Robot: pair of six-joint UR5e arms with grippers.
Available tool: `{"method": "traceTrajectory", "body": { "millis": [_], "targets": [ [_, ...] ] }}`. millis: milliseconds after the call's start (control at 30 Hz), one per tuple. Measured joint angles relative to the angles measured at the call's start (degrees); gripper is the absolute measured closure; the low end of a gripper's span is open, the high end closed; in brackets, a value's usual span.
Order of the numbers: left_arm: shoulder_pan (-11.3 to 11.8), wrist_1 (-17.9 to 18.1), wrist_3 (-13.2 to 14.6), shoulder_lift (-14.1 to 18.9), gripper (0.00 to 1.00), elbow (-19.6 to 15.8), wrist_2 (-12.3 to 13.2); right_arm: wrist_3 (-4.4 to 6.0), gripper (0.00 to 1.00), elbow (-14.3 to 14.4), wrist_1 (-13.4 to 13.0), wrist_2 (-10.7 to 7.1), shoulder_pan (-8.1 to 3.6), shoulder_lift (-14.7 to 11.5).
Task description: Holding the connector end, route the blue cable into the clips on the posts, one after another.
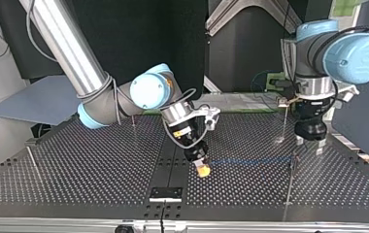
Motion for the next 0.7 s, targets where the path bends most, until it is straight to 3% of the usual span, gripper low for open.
{"method": "traceTrajectory", "body": {
  "millis": [333, 700],
  "targets": [
    [-2.1, -2.7, 5.0, 2.2, 0.0, 0.0, -4.5, 0.0, 1.0, 0.0, 0.0, 0.03, -0.19, 0.0],
    [-4.1, 1.1, 11.3, 2.3, 0.0, 0.0, -3.8, 0.0, 1.0, 0.0, 0.0, 0.0, -0.22, 0.1]
  ]
}}
